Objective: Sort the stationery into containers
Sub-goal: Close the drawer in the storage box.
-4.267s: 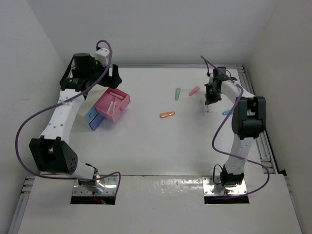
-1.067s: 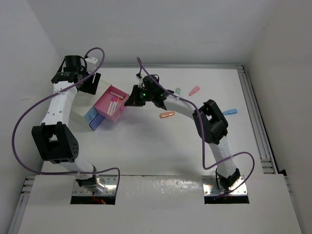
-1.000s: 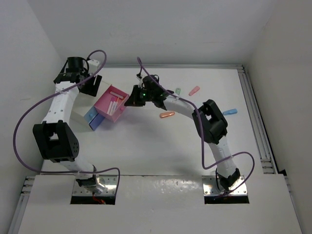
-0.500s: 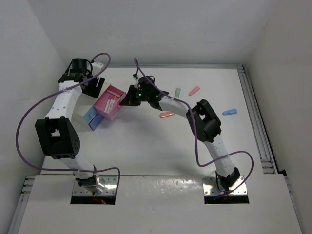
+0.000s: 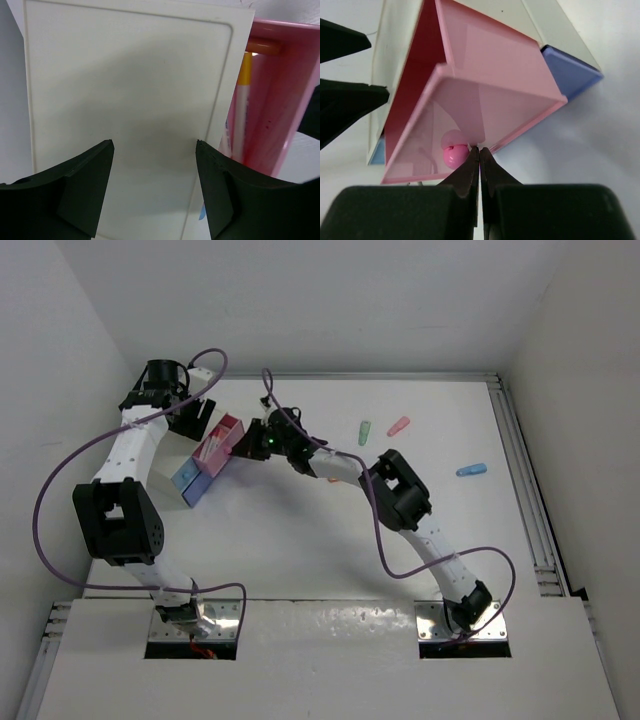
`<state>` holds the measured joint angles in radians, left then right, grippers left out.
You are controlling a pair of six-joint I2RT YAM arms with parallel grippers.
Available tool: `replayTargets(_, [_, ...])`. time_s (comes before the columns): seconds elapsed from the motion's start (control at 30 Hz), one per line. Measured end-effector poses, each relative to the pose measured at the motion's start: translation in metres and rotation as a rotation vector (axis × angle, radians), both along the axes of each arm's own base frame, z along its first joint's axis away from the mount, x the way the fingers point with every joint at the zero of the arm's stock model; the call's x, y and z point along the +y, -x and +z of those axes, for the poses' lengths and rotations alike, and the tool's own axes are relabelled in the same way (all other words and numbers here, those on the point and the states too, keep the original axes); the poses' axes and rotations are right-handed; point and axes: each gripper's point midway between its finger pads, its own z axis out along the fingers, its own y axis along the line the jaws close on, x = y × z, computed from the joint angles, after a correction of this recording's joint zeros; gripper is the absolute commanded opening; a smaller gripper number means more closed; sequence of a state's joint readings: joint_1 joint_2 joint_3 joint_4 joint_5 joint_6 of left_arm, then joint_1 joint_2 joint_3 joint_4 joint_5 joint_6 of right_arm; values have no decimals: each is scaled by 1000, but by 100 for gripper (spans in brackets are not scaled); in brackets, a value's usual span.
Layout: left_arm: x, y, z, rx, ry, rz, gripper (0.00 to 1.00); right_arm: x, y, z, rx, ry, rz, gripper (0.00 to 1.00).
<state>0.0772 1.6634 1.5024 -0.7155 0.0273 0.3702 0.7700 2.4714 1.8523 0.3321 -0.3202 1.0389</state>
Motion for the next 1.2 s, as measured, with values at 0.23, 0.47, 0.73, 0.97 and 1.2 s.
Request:
replayTargets(0.23, [-1, -2, -1, -9, 6, -5, 73, 29, -5, -4, -47, -45, -24, 4])
replayTargets(0.47, [-3, -5, -3, -22, 15, -7, 73, 39, -14, -7, -75, -72, -48, 17])
replayTargets(0.73, [-3, -7, -2, -30, 17, -4, 73, 41, -20, -8, -89, -78, -64, 25])
replayTargets(0.97, [4, -14, 1, -24, 47, 42, 74, 33, -1, -11, -145, -59, 16, 28])
replayTargets(1.2, [24, -23, 26, -79, 110, 119, 76, -1, 26, 45, -434, 93, 146, 56])
